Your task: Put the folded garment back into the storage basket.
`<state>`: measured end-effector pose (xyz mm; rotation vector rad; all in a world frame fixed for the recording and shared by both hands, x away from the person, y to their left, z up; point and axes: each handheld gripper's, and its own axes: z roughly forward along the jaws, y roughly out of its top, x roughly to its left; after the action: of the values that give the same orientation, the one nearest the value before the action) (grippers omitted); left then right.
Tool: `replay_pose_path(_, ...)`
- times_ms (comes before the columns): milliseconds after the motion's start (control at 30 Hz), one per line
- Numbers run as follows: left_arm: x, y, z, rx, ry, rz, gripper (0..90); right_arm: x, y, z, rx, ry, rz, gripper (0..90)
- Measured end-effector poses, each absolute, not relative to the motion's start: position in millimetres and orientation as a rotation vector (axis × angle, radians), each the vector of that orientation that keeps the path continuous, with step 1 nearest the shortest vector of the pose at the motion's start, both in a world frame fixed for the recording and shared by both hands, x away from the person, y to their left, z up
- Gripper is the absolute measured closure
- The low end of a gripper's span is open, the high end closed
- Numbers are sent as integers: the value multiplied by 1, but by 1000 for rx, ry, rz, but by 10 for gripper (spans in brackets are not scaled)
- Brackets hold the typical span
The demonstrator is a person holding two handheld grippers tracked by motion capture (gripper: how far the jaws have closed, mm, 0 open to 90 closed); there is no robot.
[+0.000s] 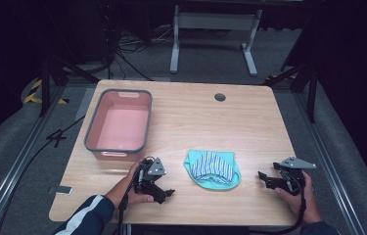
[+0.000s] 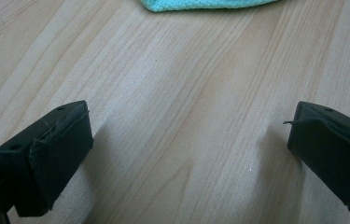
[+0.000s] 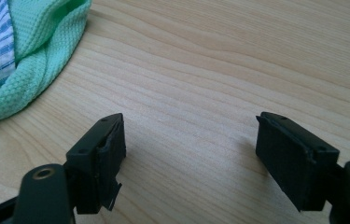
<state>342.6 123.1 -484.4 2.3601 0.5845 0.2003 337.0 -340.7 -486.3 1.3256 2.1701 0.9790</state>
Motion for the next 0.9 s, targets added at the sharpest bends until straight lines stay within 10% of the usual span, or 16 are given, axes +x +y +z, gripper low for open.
replay_pose_path(767,346,124,-482,2383,550,189,14,339,-339,-485,1348,2190,957,187)
replay_pose_path(900,349,119,-479,2371,547,182,169,337,-328,-476,1327,2215,1021,219)
